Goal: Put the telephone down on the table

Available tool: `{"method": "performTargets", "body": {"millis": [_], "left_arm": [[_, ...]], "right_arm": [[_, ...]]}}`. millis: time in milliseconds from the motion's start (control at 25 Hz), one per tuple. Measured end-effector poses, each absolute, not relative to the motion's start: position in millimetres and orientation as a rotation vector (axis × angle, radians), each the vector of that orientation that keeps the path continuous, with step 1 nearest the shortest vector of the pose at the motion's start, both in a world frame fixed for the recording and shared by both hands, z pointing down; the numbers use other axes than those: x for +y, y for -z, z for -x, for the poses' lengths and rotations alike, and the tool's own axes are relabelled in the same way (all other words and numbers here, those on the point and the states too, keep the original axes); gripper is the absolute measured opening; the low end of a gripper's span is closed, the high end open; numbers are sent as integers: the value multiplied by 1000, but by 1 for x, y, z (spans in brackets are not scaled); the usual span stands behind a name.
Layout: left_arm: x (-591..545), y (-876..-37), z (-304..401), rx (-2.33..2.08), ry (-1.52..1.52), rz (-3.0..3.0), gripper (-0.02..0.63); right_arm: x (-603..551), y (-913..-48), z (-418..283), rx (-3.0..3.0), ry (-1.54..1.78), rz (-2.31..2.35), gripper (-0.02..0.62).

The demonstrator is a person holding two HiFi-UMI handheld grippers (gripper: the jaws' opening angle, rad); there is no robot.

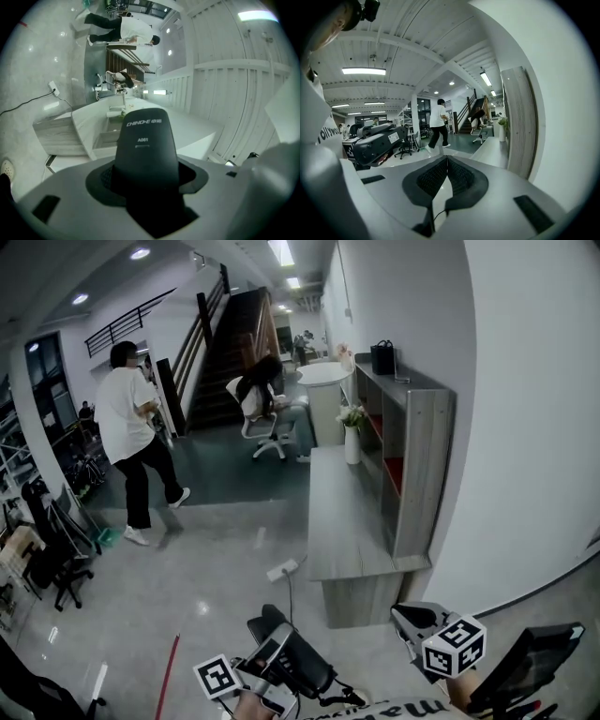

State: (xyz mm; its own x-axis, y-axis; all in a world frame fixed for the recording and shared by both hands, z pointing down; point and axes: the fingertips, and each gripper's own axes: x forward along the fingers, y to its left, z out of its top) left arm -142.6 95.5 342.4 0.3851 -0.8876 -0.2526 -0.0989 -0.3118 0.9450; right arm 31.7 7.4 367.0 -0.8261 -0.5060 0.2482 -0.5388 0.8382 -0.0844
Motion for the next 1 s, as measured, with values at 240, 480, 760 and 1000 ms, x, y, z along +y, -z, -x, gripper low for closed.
{"method": "performTargets", "body": {"millis": [240,480,760,1000], "left_arm": [[64,-334,147,-896,1085,-1689,278],[39,-338,159,-932,1141,-1655,278],[7,-339,162,-959,1165,-1693,278],[-18,-343,169,-984,1153,-1703,278]], "right_arm": [[-35,-365,-28,-2816,-228,-784,11],[-70,-373,-19,-2811,-235,-739,11],[-106,-381,-16,-2816,-225,-729,11],[-132,-377,-19,-2808,-204,-768,12]]}}
